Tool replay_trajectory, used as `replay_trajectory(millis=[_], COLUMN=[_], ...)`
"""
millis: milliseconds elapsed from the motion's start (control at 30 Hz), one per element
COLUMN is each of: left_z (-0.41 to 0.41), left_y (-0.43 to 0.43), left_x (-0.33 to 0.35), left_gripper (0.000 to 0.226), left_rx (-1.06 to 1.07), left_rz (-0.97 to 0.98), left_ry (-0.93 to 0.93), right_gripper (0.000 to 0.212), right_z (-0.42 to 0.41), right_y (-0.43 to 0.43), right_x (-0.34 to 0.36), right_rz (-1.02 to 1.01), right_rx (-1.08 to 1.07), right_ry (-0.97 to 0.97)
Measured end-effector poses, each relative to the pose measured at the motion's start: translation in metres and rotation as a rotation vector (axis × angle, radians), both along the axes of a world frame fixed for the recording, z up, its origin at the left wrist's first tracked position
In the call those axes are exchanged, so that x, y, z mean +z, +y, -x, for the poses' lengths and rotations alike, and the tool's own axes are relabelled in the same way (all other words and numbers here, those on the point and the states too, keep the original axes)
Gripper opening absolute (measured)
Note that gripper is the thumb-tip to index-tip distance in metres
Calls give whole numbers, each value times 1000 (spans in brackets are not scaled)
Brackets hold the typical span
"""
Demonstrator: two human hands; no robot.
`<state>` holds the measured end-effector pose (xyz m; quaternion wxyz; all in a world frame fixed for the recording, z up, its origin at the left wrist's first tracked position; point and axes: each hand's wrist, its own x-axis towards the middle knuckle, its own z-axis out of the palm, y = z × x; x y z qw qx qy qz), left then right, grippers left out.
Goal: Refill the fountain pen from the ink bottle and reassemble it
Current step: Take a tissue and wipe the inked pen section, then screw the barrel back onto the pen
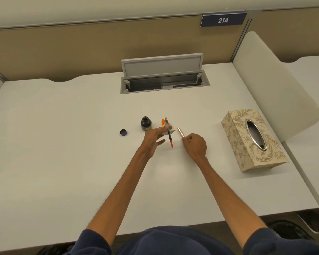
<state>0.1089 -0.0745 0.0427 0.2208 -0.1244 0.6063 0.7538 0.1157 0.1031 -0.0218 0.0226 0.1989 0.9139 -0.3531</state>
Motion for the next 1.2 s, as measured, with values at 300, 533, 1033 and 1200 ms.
replay_trajectory(millis=[300,533,1033,1200], left_z=[11,15,20,14], left_y=[-11,-12,-21,-14], left_x=[4,7,9,12], left_gripper=[14,15,17,21], left_rx=[82,109,230,183], left_rz=[-133,-150,-137,-109], left_ry=[-45,-73,-80,-38], right_gripper=[17,13,13,13], right_z=[-40,-68,-69,-63], right_y=[-12,-12,-18,-23], right_x=[40,63,69,74], right_rz=[339,405,301,323], right_rx=[80,185,227,205], right_ry=[124,162,148,153])
